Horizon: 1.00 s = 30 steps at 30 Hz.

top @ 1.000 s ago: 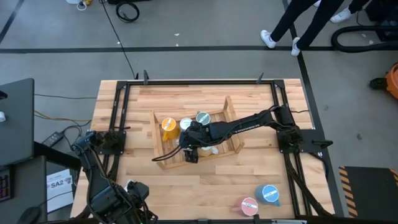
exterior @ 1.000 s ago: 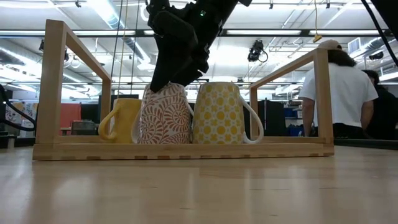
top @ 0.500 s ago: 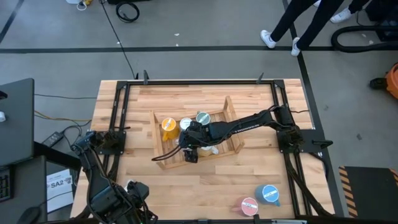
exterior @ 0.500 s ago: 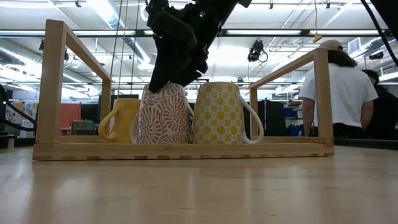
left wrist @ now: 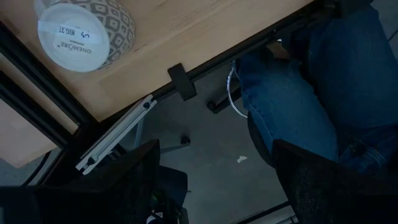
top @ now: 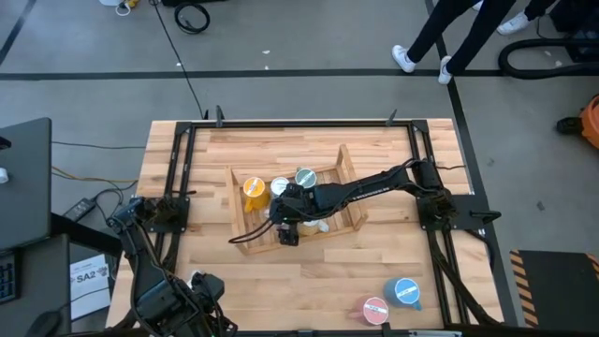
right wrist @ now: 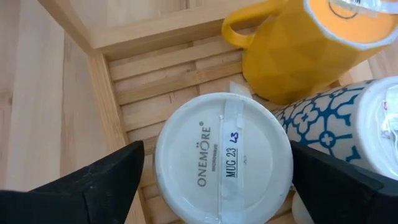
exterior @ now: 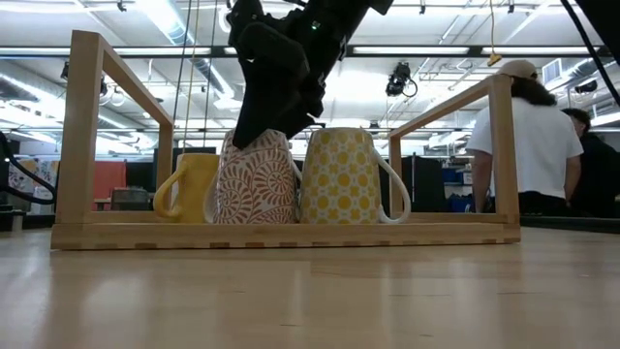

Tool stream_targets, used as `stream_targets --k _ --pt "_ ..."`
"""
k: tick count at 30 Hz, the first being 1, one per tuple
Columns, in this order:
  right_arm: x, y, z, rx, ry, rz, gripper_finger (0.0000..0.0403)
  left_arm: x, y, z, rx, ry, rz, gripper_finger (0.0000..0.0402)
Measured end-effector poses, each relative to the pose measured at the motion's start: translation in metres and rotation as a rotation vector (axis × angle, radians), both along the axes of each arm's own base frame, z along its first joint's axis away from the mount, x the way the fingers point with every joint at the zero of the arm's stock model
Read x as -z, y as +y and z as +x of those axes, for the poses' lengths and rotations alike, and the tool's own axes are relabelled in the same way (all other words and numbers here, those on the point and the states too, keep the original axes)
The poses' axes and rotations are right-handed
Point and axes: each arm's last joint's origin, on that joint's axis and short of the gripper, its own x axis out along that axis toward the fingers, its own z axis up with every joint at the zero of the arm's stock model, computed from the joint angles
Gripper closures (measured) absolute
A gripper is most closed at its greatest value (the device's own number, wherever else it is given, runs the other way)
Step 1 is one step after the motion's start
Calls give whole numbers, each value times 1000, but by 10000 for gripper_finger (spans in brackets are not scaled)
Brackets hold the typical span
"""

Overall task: Place coffee mugs
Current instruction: Adjust the orange patterned mug on the shelf, then adjust the gray patterned mug

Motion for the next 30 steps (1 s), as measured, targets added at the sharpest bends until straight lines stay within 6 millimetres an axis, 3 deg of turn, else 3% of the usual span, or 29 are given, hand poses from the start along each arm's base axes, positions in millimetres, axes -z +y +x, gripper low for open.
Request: stream_targets --k 6,16,23,30 --pt "-12 -2 -2 -18 -29 -27 20 0 0 0 0 1 1 85" --pt "-79 -4 -29 -78 -164 -56 20 8 -5 0 7 29 15 85" --pt "-107 7 -52 -135 -176 -70 19 42 -9 -4 89 227 35 85" --pt "-108 21 -57 -183 -167 -78 19 80 -7 -10 158 415 63 85"
